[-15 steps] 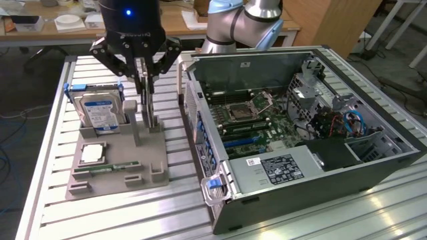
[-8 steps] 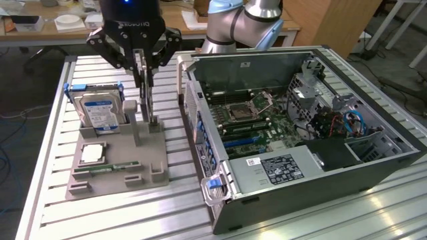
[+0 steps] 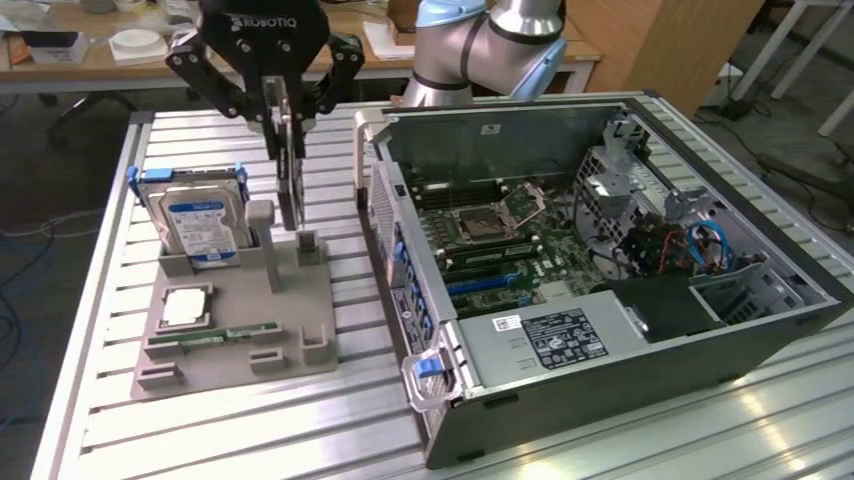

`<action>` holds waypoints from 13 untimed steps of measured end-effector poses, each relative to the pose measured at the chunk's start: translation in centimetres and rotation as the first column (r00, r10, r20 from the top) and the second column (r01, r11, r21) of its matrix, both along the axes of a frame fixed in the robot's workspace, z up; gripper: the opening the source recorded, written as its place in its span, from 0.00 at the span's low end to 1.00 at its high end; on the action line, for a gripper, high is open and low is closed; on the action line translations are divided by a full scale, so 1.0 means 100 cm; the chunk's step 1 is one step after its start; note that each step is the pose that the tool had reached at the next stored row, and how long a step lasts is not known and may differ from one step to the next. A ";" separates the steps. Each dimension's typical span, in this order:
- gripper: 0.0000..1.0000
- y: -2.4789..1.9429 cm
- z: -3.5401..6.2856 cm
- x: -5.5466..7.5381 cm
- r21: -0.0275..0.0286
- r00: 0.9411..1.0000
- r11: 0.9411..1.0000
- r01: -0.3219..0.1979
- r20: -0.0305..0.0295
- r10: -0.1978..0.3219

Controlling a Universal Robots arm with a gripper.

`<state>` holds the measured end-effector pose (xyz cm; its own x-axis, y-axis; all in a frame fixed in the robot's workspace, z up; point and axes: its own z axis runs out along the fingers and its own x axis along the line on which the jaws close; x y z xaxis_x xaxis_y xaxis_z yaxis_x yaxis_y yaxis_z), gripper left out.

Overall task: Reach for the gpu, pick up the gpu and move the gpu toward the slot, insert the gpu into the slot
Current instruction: 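Pick up the gpu and move the gpu toward the slot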

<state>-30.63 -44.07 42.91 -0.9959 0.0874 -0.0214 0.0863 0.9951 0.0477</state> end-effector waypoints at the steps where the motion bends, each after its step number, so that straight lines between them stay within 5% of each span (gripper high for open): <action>1: 0.26 0.0000 0.0013 0.000 0.000 1.000 1.000 0.000 0.000 0.000; 6: 0.26 0.0000 0.0106 0.000 0.000 1.000 1.000 0.000 0.000 0.000; 13: 0.26 0.0000 0.0109 0.007 0.000 1.000 1.000 0.000 -0.001 0.000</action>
